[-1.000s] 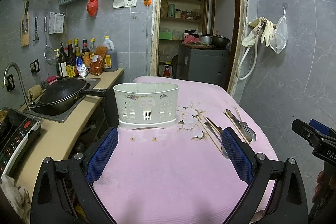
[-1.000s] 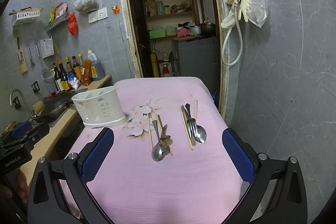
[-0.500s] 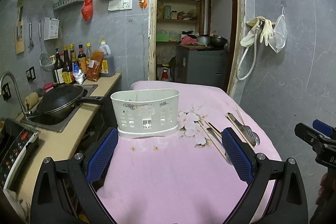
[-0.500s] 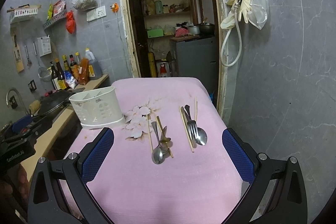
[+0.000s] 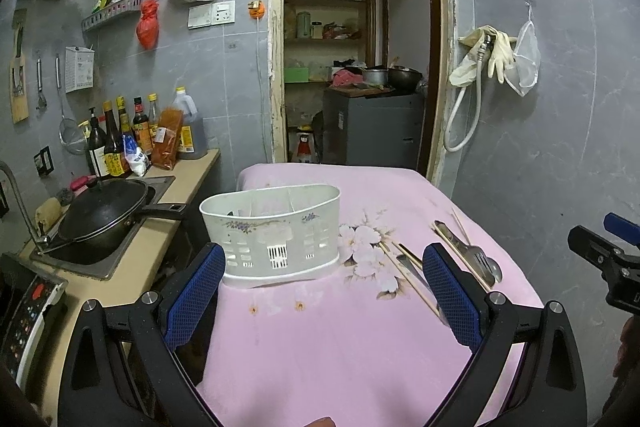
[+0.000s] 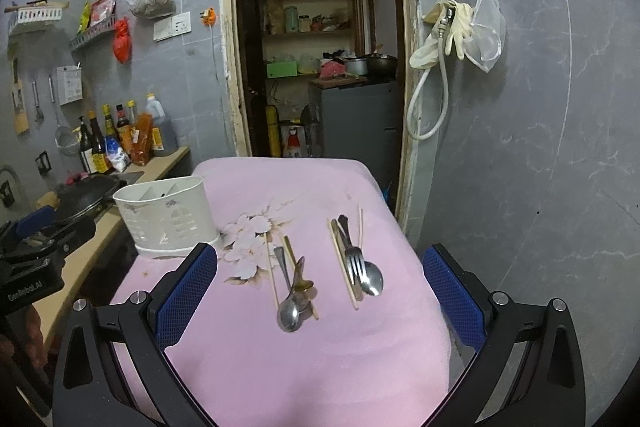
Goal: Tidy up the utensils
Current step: 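Grasp a wooden chopstick with the left tool while the right tool grasps another chopstick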
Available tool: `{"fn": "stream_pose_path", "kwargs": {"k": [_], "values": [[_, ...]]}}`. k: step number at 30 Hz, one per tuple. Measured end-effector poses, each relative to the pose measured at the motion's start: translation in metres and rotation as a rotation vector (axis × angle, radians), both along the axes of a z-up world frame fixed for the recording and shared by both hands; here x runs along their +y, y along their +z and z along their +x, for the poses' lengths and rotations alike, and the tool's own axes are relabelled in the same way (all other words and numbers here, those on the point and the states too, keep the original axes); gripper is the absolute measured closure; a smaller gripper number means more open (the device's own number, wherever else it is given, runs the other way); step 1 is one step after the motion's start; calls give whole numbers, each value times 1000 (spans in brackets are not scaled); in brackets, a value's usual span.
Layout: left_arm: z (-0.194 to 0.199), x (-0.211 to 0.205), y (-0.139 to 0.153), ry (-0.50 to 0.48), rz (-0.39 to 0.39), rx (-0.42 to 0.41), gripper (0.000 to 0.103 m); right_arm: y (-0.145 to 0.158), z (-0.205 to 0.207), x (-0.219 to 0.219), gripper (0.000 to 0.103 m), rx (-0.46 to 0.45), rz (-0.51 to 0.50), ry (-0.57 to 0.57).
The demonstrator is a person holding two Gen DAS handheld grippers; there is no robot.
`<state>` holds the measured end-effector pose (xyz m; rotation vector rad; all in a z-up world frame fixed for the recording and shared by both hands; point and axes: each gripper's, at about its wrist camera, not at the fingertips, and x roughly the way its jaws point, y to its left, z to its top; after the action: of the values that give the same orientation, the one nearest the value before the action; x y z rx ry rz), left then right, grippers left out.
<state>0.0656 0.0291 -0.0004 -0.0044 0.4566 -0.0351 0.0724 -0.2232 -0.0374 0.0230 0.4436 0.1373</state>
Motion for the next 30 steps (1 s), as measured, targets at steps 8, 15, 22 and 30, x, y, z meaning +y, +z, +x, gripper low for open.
{"fn": "stream_pose_path", "kwargs": {"k": [8,15,22,30], "values": [[40,-10,-6,15,-9,22,6,-5,36,-7,0,10,-28,18],[91,-33,-32,-9,-41,133,6,-22,90,-22,0,61,-52,73],[136,-55,-68,3,-58,241,7,-49,156,-45,11,169,-15,126],[181,-70,-110,-13,-75,356,18,-86,224,-68,39,342,62,161]]}}
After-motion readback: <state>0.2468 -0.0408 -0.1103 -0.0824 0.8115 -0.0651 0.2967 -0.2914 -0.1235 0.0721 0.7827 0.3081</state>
